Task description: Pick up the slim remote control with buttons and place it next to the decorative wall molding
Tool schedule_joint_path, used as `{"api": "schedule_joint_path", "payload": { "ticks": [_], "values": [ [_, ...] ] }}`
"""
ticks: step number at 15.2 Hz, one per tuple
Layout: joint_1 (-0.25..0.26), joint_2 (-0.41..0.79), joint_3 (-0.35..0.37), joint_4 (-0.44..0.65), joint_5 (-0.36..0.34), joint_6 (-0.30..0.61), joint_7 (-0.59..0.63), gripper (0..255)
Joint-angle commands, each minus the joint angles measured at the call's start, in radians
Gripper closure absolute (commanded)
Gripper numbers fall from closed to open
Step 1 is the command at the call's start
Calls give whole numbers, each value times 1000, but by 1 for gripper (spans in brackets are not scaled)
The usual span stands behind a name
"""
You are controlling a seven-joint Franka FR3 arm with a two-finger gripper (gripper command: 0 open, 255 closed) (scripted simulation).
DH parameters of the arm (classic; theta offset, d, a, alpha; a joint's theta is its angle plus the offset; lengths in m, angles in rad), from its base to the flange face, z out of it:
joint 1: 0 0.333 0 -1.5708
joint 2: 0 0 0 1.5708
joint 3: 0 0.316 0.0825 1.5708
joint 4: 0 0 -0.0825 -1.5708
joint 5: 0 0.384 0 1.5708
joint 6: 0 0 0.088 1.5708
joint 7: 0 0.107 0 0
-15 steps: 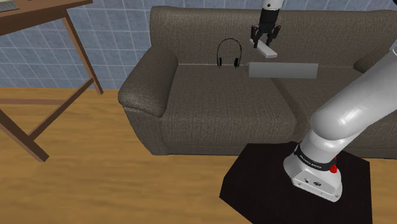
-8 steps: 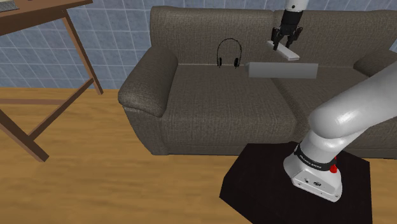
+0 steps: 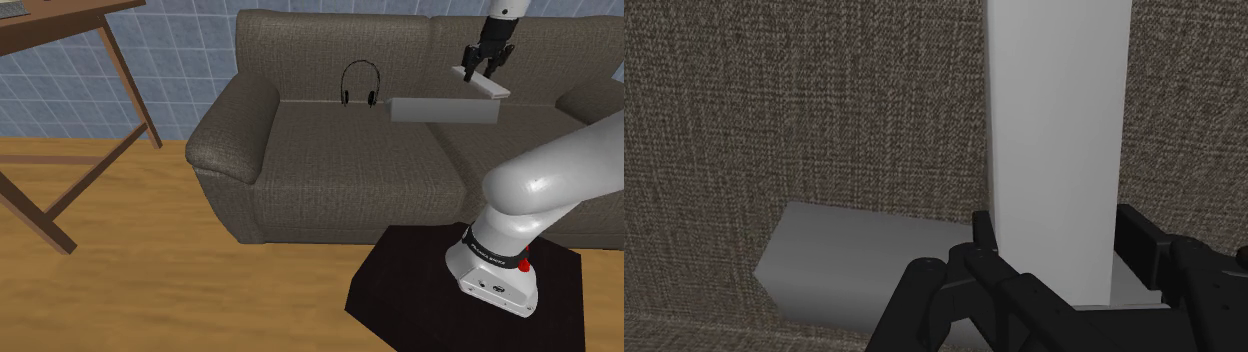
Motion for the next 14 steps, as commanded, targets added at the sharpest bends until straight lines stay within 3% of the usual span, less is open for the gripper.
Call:
{"api": "schedule_joint_path", "payload": {
  "ticks": [1, 12, 14],
  "values": [
    [-21, -12, -37, -9, -20, 4, -49, 255],
    [-109, -21, -242, 41, -105, -10, -313, 255],
    [-110, -21, -248, 15, -110, 17, -311, 255]
  ]
}}
